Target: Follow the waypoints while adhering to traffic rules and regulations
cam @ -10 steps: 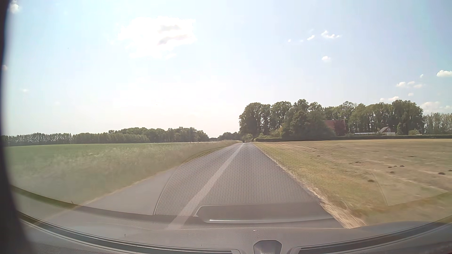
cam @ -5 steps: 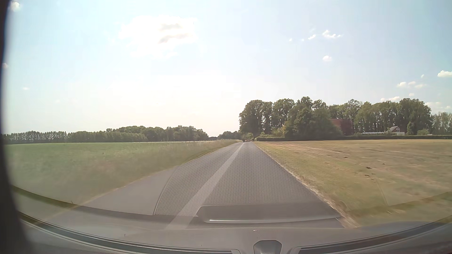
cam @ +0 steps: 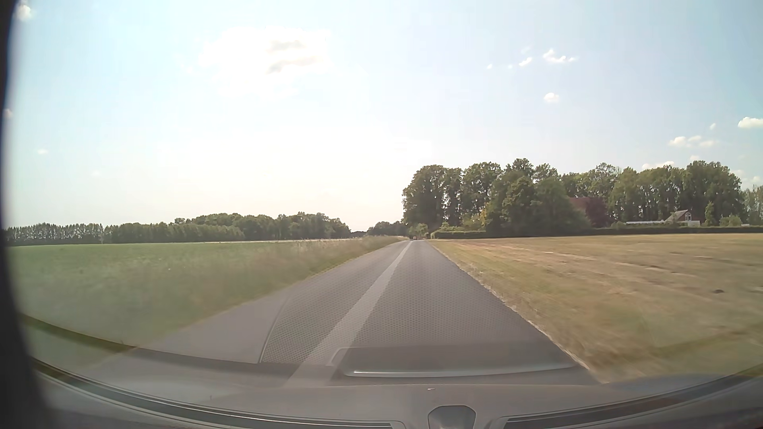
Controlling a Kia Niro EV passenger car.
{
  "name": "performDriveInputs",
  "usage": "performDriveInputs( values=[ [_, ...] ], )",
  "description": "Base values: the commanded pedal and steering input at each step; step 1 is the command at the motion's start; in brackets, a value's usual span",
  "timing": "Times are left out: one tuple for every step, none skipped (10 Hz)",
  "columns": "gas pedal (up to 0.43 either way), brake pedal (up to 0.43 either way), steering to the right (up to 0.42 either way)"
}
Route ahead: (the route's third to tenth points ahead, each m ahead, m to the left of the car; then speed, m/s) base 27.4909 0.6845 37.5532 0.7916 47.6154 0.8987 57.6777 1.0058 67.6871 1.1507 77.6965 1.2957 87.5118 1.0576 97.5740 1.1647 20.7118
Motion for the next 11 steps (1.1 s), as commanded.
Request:
performDriveInputs(
  values=[
    [0.240, 0.006, 0.004],
    [0.240, 0.006, 0.004],
    [0.240, 0.006, 0.004],
    [0.240, 0.006, 0.004],
    [0.240, 0.006, 0.004],
    [0.240, 0.006, 0.004],
    [0.240, 0.006, 0.004],
    [0.240, 0.006, 0.004],
    [0.240, 0.006, 0.005],
    [0.240, 0.006, 0.005],
    [0.240, 0.006, 0.005]
  ],
)
